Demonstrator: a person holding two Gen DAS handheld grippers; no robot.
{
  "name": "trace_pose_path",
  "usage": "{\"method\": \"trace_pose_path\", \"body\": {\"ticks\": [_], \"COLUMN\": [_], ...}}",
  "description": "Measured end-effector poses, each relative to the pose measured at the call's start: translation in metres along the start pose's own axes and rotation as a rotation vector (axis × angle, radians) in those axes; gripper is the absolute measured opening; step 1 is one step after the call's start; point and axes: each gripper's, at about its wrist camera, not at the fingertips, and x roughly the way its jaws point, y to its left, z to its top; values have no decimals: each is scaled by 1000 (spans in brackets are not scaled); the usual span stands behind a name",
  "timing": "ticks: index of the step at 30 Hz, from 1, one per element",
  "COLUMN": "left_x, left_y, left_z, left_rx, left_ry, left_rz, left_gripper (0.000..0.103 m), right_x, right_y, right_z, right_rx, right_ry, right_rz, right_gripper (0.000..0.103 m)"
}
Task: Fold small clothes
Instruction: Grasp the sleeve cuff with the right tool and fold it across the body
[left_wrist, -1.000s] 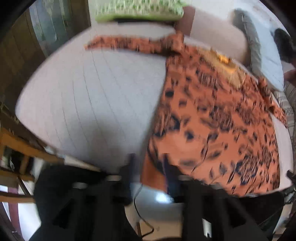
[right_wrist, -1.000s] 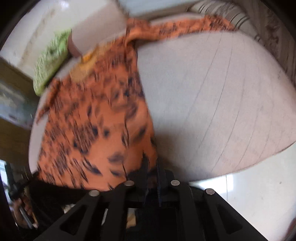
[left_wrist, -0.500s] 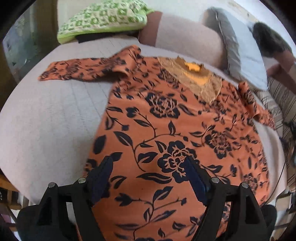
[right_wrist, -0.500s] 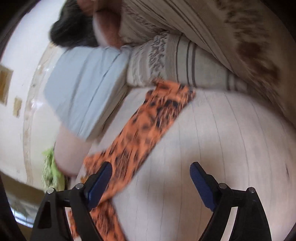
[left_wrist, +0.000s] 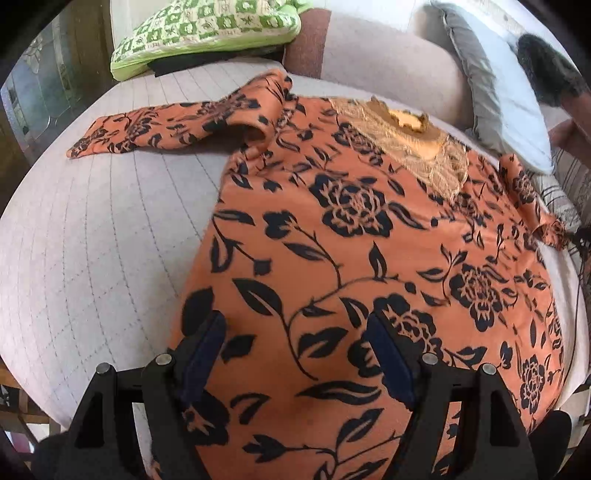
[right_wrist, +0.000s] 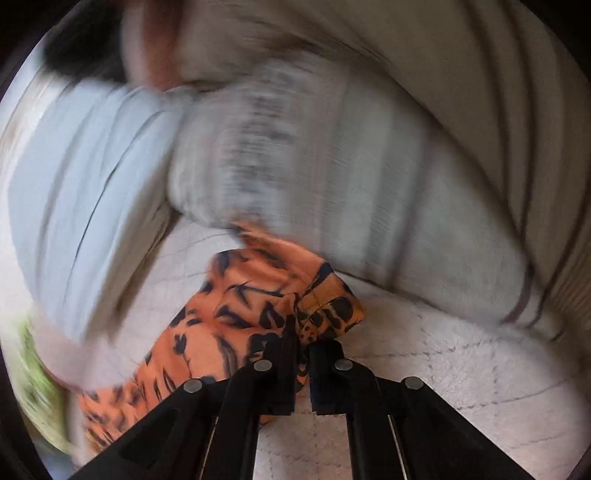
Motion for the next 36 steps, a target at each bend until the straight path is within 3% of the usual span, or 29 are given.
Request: {"method": "trace_pose_path", "body": {"ticks": [6, 9, 13, 17, 19, 21, 23, 24, 27, 32, 33, 34, 35, 36], "left_x": [-16, -22, -23, -27, -28, -27, -25, -24, -21, -18, -17, -15, -14, -13], "left_y": [29, 48, 70, 85, 89, 90, 91, 91, 91, 85, 84, 85, 86, 88], "left_z": [20, 21, 17, 17, 18, 18, 18, 19, 20, 21, 22, 22, 22, 22], "left_rx": [-60, -111, -206, -272, -279, -286, -286, -288, -300, -300, -303, -310, -317, -327], "left_ry": [-108, -158, -157, -174, -177, -174, -161, -154, -146, -140, -136, -131, -128, -125], "left_rz": [-44, -58, -95, -135, -141, -142, -140, -142, -153, -171, -174, -177, -179, -179], "left_gripper": [79, 79, 79, 79, 79, 79, 79, 79, 79, 79, 79, 79, 79, 79], "right_x": [-97, -150, -189, -168, -133, -83, -24, -9, 7, -32, -30, -24, -14, -3], "right_y": [137, 225, 331, 402, 426, 437, 453, 453, 439, 404, 397, 386, 377, 373], "right_z": [-26, -65, -138, -229, -277, -321, -371, -388, -412, -374, -357, -341, -331, -326], "right_rx": [-272, -407, -537, -579, -566, -575, -667, -696, -722, -711, -678, -628, -583, -546], "right_ry": [-132, -165, -144, -26, 58, 224, 415, 458, 495, 418, 400, 382, 372, 372], "right_rz": [222, 359, 529, 625, 631, 647, 558, 522, 513, 555, 552, 532, 500, 467], "right_gripper": [5, 5, 5, 5, 8, 9, 9, 9, 9, 18, 29, 59, 79, 94]}}
